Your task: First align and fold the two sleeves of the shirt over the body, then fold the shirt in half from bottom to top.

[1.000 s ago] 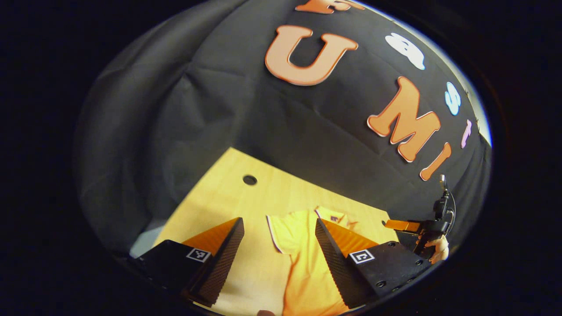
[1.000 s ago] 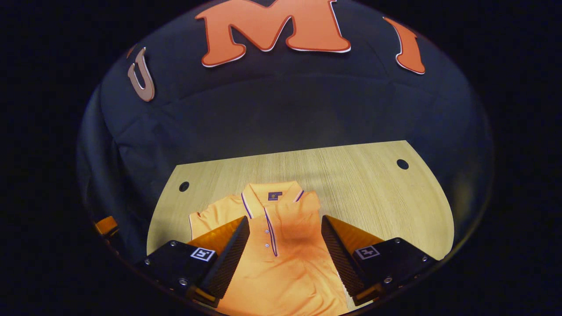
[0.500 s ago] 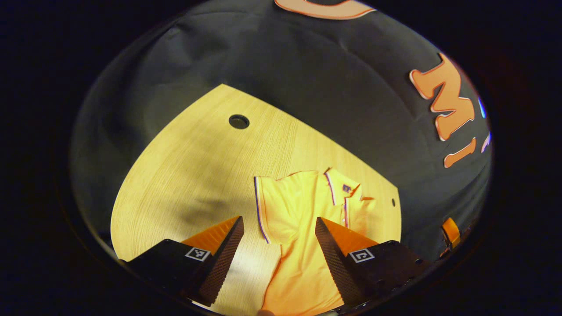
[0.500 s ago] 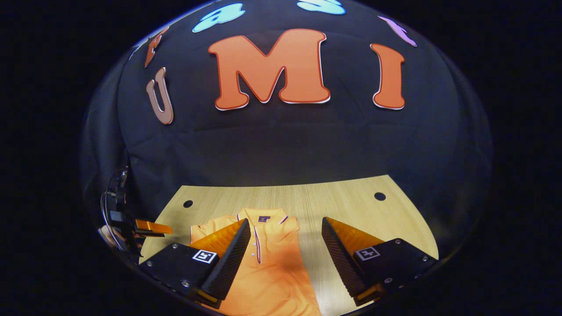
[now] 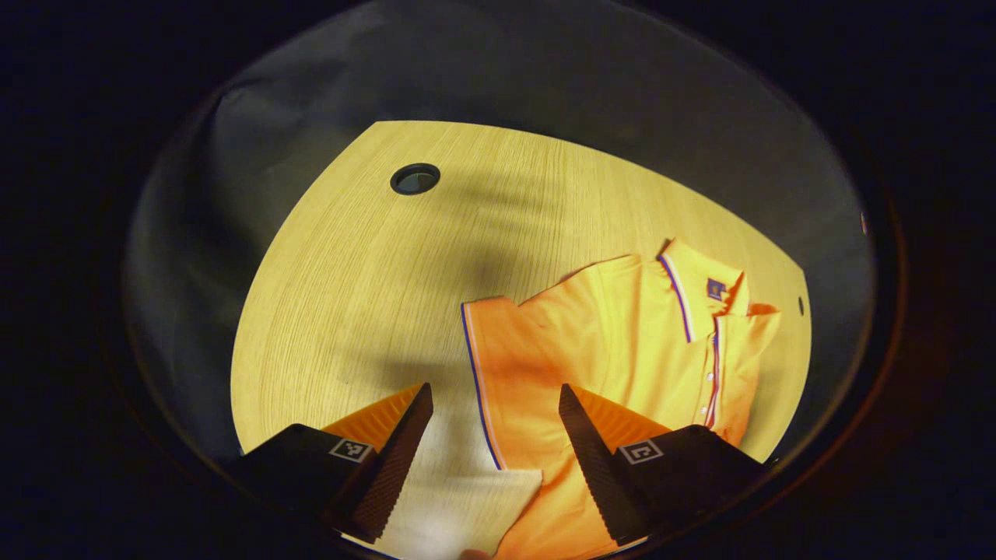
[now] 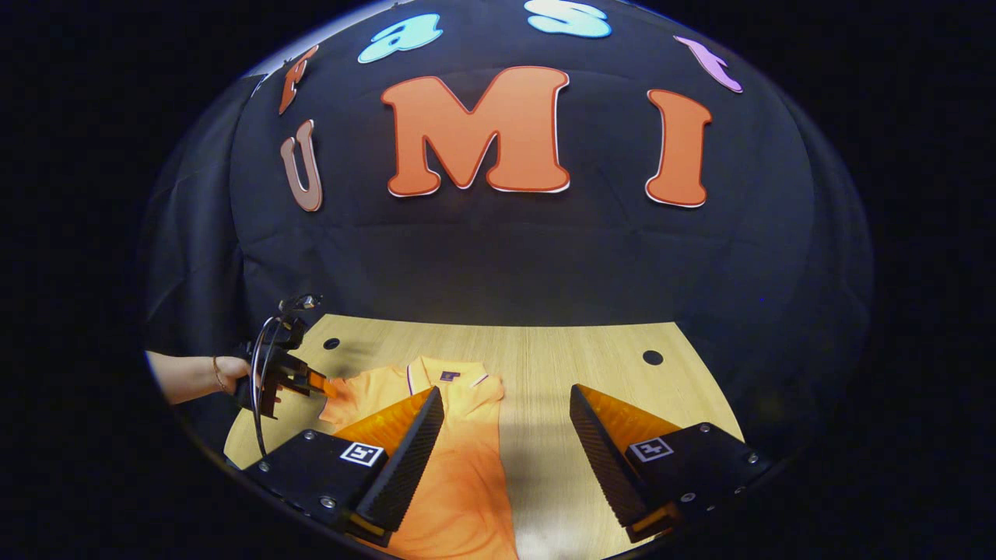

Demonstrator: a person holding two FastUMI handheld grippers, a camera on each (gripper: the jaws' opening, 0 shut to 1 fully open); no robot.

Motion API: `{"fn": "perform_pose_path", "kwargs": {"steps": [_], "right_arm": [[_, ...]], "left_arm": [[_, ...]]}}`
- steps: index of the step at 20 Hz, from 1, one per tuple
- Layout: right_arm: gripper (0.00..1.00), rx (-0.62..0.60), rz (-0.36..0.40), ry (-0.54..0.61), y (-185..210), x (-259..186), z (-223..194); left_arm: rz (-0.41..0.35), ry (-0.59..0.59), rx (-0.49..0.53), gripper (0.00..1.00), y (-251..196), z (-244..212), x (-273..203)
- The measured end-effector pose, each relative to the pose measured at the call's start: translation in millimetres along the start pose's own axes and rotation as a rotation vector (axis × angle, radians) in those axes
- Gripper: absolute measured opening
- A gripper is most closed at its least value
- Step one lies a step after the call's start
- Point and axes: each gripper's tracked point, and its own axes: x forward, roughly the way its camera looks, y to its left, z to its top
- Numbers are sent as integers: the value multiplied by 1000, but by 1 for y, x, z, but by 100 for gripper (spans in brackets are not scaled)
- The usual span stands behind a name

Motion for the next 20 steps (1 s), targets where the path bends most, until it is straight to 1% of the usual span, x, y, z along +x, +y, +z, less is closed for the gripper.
{"fn": "perform_pose_path", "kwargs": {"steps": [4, 8, 9, 14, 16, 18, 19, 20], "right_arm": [[99, 11, -4, 17, -30, 7, -7], [99, 27, 15, 53, -42, 17, -18], [99, 34, 17, 64, -43, 21, -21], [99, 71, 14, 85, -51, 25, -26], [99, 86, 13, 86, -53, 22, -29], [99, 92, 4, 94, -58, 19, -31], [99, 94, 9, 90, -60, 17, -31], [99, 94, 11, 80, -62, 14, -30]], "left_arm": [[64, 35, 11, 99, -1, -6, 16], [91, 51, -38, 99, 2, -10, 24], [88, 50, -55, 98, -1, -10, 24], [103, 15, -97, 98, -3, -10, 26], [95, -3, -82, 79, -9, -9, 28], [74, -4, -67, 45, -15, -10, 26], [71, -27, -63, 13, -16, -9, 26], [60, -51, -76, 6, -16, -11, 23]]}}
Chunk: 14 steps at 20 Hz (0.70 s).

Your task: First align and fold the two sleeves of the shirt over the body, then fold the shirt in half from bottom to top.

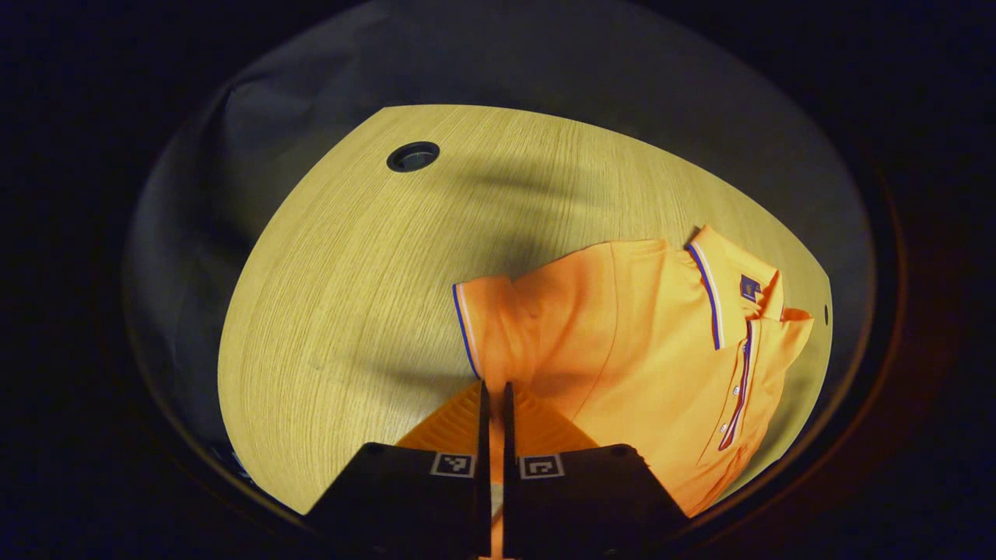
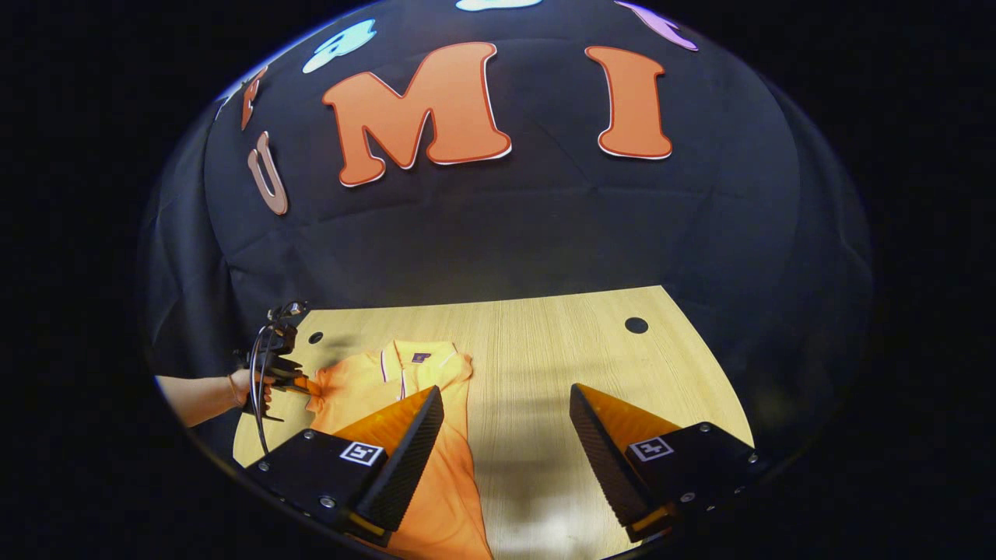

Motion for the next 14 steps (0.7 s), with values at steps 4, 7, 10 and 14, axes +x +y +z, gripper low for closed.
{"fn": "perform_pose_path", "kwargs": {"steps": [4, 7, 10, 14], "right_arm": [[99, 28, -20, -11, -16, -10, 3], [99, 27, -23, -26, -22, -14, 8], [99, 25, -6, -35, -20, -17, 13], [99, 11, 9, -44, -24, -22, 15]], "left_arm": [[-20, -65, -34, 1, -6, 10, -21], [-10, -120, 61, 1, -11, 23, -49], [-18, -165, 118, 1, -30, 31, -72], [-45, -206, 196, 1, -73, 32, -96]]}}
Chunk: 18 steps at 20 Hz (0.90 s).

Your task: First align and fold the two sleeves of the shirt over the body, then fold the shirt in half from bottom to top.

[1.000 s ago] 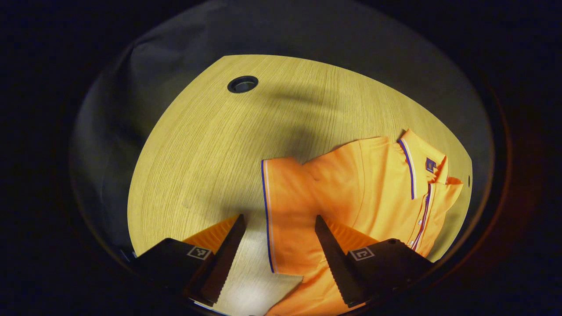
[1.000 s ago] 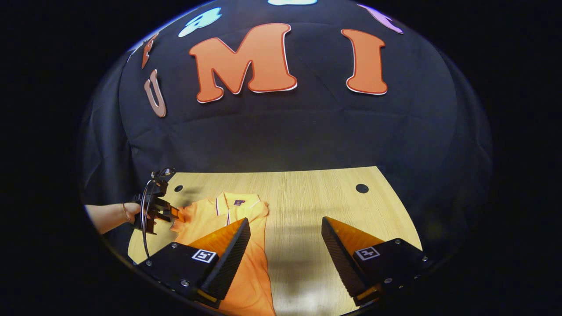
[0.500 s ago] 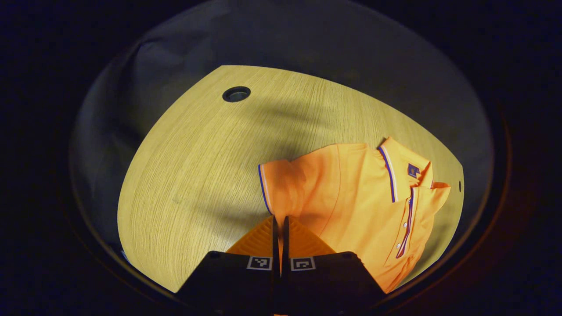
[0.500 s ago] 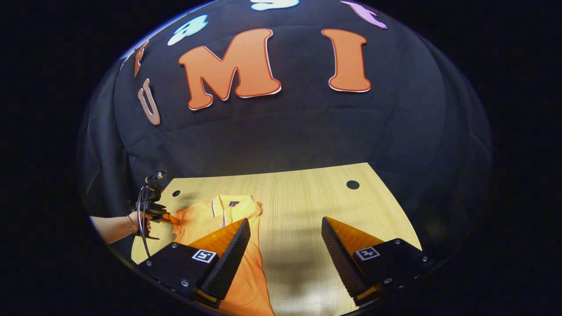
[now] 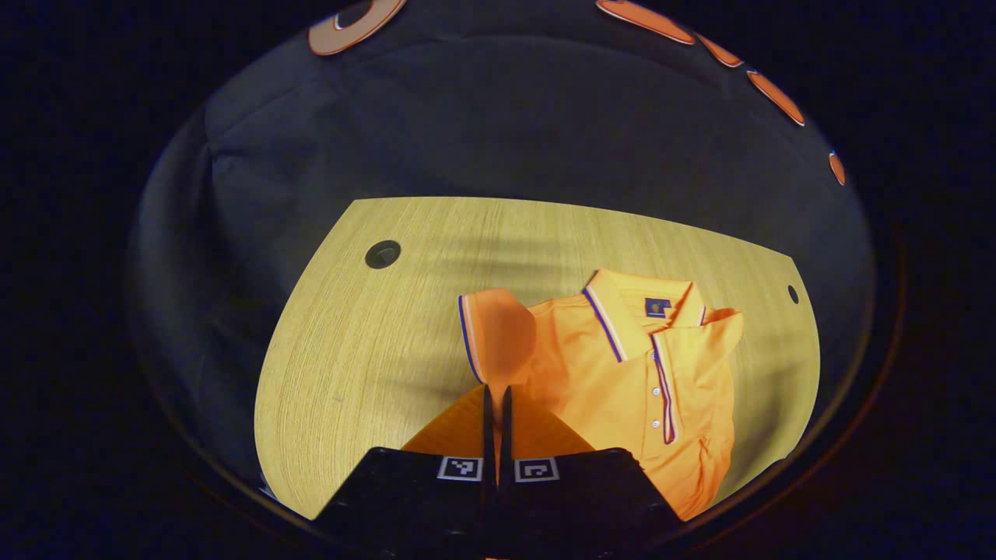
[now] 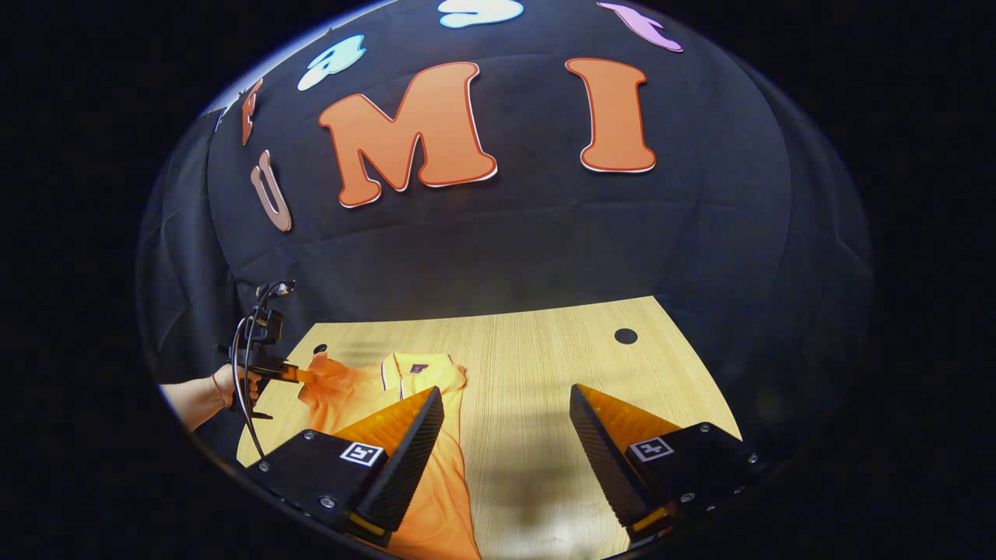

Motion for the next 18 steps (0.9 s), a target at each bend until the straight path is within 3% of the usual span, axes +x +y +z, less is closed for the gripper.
{"fn": "perform_pose_path", "kwargs": {"steps": [9, 14, 18], "right_arm": [[99, 18, -11, -3, -33, -16, -10], [99, 34, -31, 7, -53, -22, -19], [99, 44, -46, 32, -65, -25, -31]], "left_arm": [[-117, 29, 88, 1, -124, -7, -5], [-151, 65, 135, 1, -176, -22, 10], [-134, 113, 150, 0, -192, -35, 21]]}}
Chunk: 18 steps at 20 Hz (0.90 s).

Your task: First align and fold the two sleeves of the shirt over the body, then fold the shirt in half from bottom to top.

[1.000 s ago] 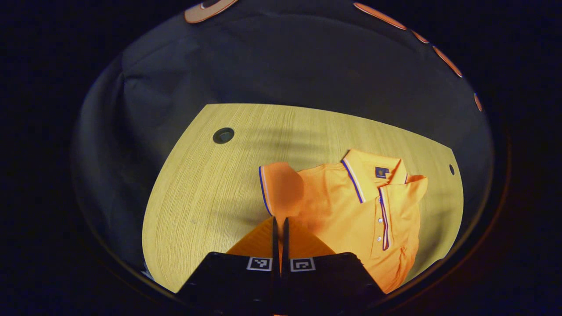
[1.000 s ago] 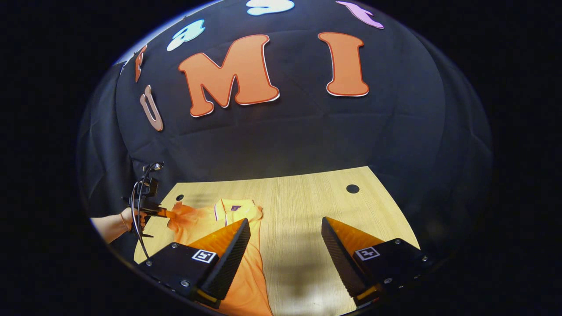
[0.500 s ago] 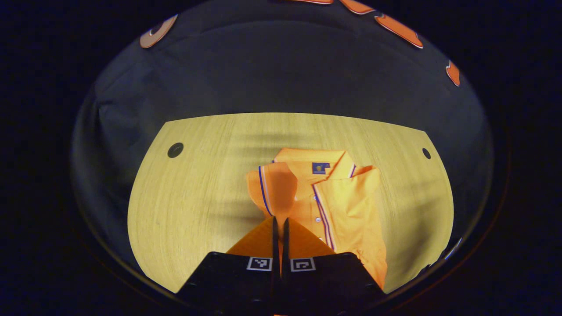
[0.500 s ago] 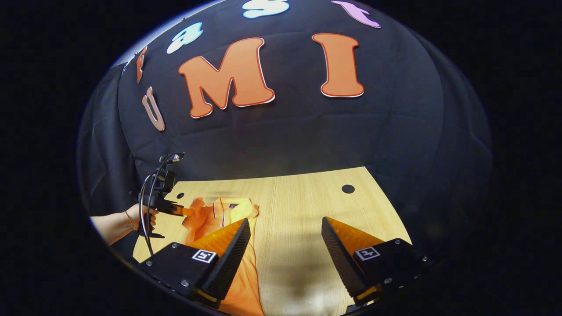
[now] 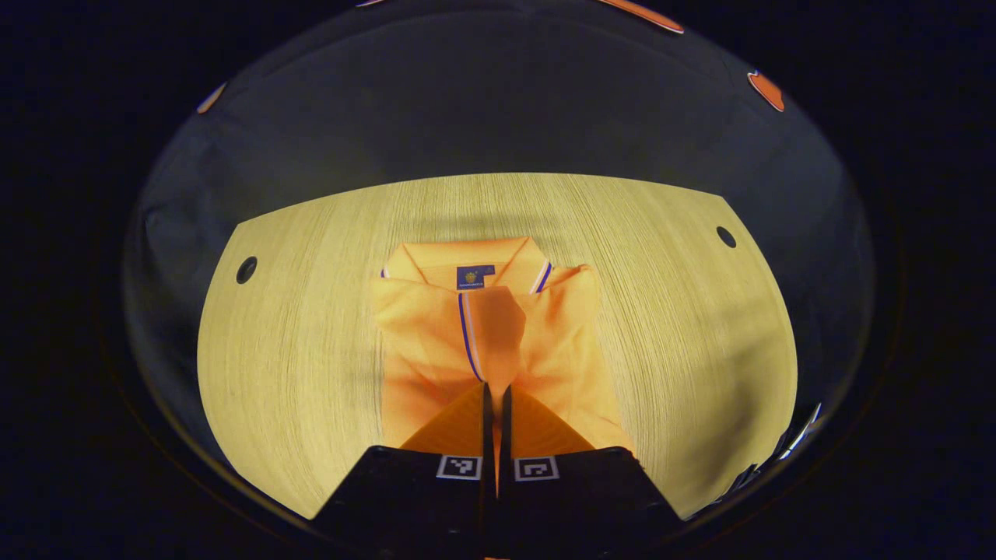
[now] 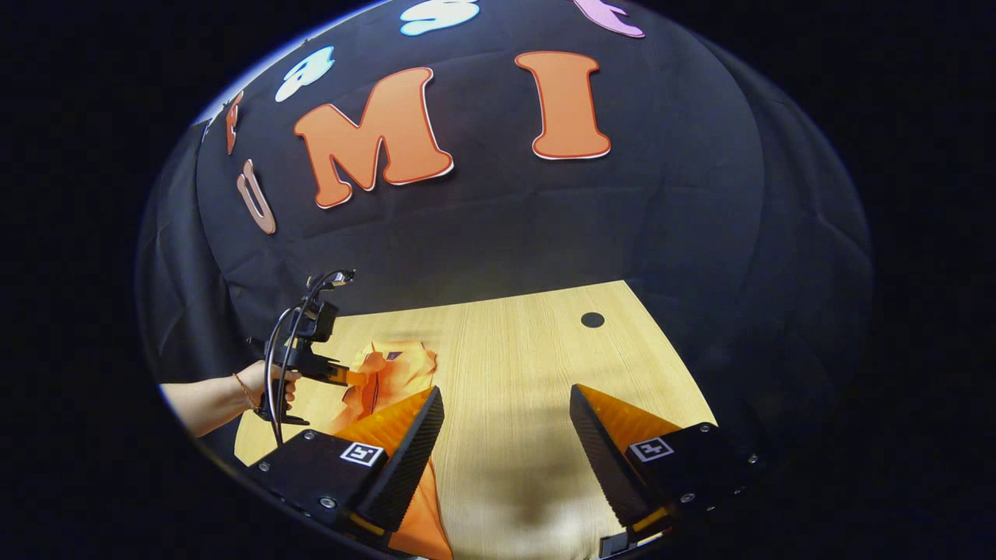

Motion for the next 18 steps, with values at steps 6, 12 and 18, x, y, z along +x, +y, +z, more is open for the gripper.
{"fn": "perform_pose_path", "kwargs": {"steps": [6, 12, 18], "right_arm": [[99, -25, 12, 35, 3, 2, -14], [99, -74, 108, 85, 46, 6, -29], [99, -81, 154, 151, 91, 14, -56]], "left_arm": [[-117, 38, -159, 24, -26, -18, 4], [-133, -19, -208, 99, 1, -50, -40], [-174, -93, -278, 99, 31, -83, -99]]}}
